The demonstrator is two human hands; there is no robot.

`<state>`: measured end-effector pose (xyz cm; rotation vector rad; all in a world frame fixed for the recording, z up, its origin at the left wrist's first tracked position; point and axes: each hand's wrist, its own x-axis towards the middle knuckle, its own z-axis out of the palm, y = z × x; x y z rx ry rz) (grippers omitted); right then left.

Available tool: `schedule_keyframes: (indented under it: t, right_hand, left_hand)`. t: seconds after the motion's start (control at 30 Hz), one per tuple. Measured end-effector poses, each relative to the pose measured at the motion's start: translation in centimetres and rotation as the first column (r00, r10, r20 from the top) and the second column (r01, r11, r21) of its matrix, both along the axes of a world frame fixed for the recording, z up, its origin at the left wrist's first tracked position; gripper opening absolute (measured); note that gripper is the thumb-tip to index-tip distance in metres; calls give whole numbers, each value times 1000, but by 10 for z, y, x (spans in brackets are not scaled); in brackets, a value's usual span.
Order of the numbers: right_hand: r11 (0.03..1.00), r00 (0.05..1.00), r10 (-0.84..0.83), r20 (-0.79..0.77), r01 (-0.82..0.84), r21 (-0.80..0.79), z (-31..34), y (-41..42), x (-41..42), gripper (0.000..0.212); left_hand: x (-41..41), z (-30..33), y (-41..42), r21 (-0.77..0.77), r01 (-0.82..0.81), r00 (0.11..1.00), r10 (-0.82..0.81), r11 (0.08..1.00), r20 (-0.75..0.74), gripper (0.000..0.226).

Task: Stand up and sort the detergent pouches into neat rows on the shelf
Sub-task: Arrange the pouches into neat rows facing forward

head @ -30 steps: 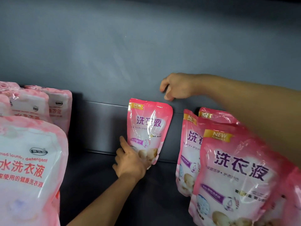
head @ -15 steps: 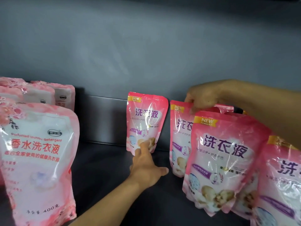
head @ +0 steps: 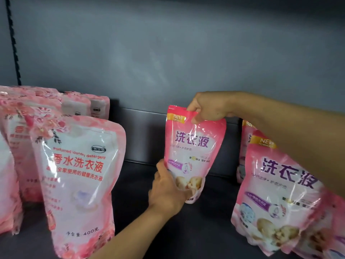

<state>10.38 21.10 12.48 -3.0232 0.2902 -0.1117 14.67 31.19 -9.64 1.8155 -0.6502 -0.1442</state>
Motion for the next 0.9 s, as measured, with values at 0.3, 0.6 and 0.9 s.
schedule_keyframes:
  t: [0.3,0.6,0.9]
  right_hand:
    - [996,996,-43,79,37,78,-2,-7,-2,8]
    - [972,993,-88,75,69,227,1,-16,-14,19]
    - [971,979,-95,178,51,235,4,-12,-49,26]
  left_hand:
    - [7,-5,-4,26,-65,997,64,998,49,92]
    - [16,-7,-7,32,-48,999,48,998,17,96]
    - [-19,14,7,112,-206,965,182,972,191,118]
